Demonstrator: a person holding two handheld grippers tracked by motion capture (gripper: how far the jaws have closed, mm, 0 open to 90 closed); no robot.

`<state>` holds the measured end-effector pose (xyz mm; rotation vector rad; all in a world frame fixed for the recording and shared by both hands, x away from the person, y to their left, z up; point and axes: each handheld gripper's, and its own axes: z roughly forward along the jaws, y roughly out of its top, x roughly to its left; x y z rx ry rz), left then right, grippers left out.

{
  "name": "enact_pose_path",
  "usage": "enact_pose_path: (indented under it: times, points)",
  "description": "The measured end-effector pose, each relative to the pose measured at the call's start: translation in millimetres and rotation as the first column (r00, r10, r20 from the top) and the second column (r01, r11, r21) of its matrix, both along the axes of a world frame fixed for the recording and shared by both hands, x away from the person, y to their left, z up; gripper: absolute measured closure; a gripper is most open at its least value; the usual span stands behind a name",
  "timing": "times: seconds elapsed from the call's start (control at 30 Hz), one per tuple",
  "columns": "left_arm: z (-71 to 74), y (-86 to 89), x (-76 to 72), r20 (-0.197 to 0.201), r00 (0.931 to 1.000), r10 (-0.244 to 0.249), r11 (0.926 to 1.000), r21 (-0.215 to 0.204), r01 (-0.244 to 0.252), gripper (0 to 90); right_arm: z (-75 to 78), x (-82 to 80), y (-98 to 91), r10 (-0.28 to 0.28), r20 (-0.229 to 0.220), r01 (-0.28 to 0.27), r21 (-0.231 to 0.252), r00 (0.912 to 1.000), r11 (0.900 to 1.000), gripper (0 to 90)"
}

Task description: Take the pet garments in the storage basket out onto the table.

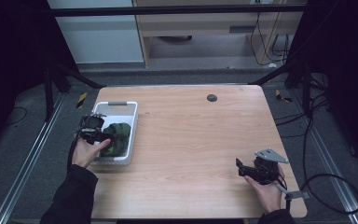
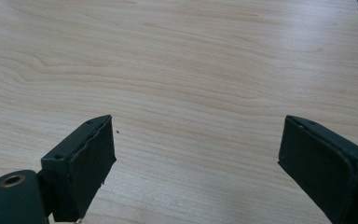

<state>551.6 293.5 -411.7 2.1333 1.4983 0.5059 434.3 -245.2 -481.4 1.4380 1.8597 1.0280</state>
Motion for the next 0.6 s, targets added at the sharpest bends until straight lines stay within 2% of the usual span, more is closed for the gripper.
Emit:
enact_pose_path:
  times: [0.33,0.6]
  points:
    - [-11.0,-1.7,6.0,-0.031,0.9994,0.013,0.9998,0.018,-0.013,19.4,-0.3,0.4,-0.1,0.004,-0.007,-0.004,-0.001,1.0,1.0,10.3]
    - [-18.3,-1.2,7.3,-0.061,0.9977,0.031,0.9992,0.027,-0.029,28.0,-0.7,0.7,0.1,0.007,-0.012,-0.007,-0.003,0.9999,1.0,10.2]
